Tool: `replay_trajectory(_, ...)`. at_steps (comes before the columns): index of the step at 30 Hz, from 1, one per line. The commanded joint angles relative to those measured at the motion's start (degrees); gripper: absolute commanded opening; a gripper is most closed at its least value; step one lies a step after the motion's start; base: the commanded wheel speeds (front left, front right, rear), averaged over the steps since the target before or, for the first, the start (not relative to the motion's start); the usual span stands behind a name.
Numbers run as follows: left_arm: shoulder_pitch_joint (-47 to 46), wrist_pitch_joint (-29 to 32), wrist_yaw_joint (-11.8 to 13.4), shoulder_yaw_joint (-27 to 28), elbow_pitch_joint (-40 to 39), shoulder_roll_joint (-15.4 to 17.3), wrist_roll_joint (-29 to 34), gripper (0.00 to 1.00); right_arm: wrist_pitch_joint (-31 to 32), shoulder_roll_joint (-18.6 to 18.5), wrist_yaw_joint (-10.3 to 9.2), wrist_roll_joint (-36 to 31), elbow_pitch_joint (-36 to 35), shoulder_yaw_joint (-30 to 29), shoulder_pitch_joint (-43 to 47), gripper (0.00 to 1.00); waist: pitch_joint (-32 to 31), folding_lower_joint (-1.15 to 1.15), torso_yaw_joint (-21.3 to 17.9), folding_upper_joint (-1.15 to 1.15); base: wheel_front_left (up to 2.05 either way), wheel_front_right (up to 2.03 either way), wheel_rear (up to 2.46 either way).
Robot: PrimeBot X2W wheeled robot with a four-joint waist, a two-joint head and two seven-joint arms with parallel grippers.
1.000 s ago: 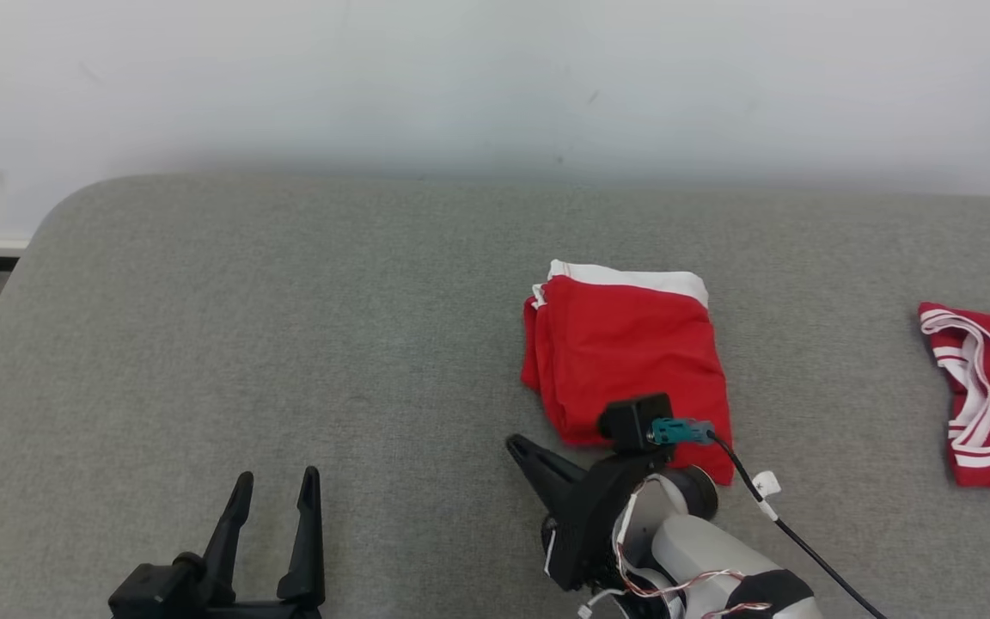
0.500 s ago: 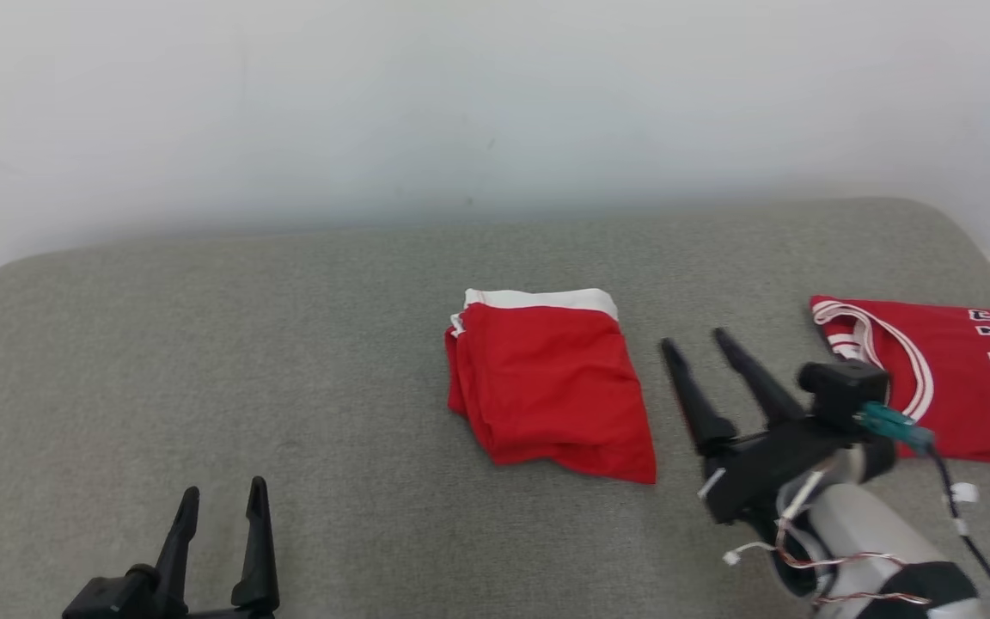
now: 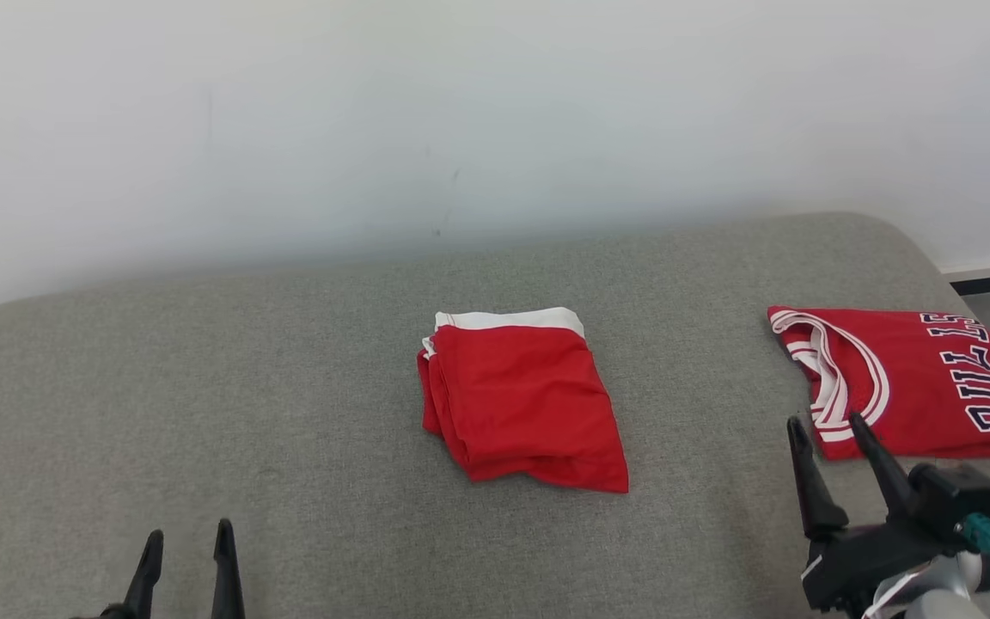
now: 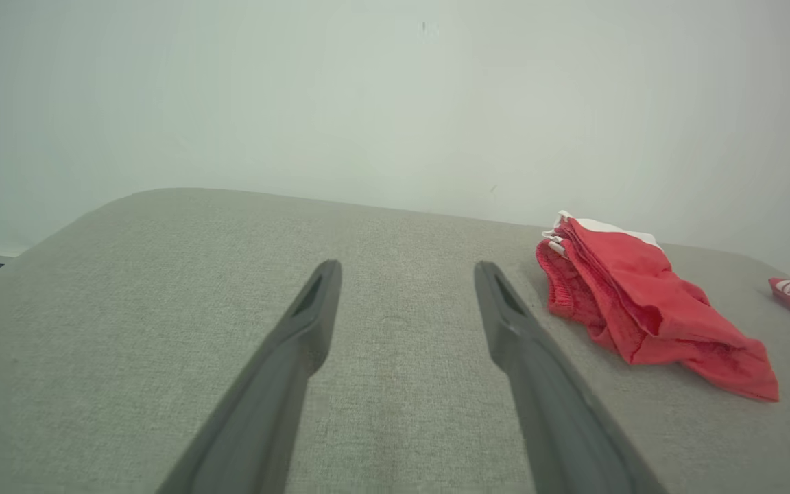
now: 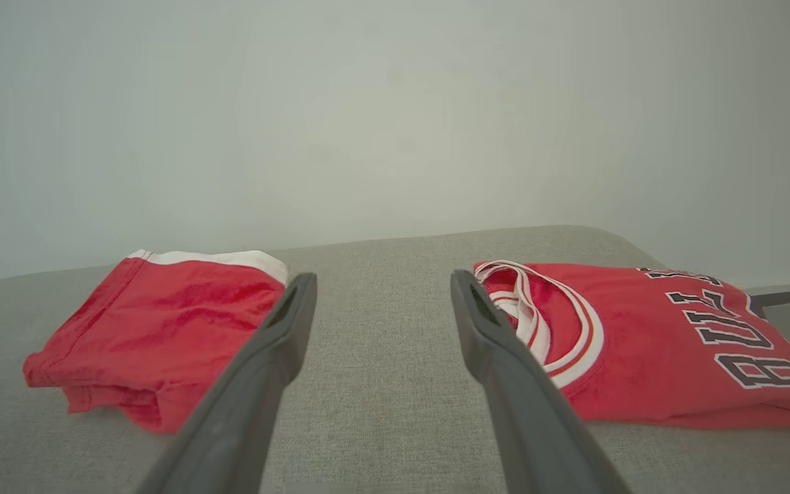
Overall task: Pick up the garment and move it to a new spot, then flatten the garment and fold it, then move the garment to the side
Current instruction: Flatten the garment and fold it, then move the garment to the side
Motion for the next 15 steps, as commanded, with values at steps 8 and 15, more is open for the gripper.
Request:
replay_trajectory(8,2.3,0.0,-0.4,0.9,0.2,0.0,1.9,1.00,0.0,2.7,-0.13,-0.3,0.6,-0.4,2.9,1.00,-0.8,0.00,0.1,0.00,0.00,0.00,0.00)
replay_trajectory(15,2.8,0.0,0.3,0.2,-0.2,0.0,1.1,1.00,0.0,3.5,-0.13,0.0,0.6,-0.3,3.3,1.00,-0.9,0.00,0.3,0.00,0.00,0.00,0.00)
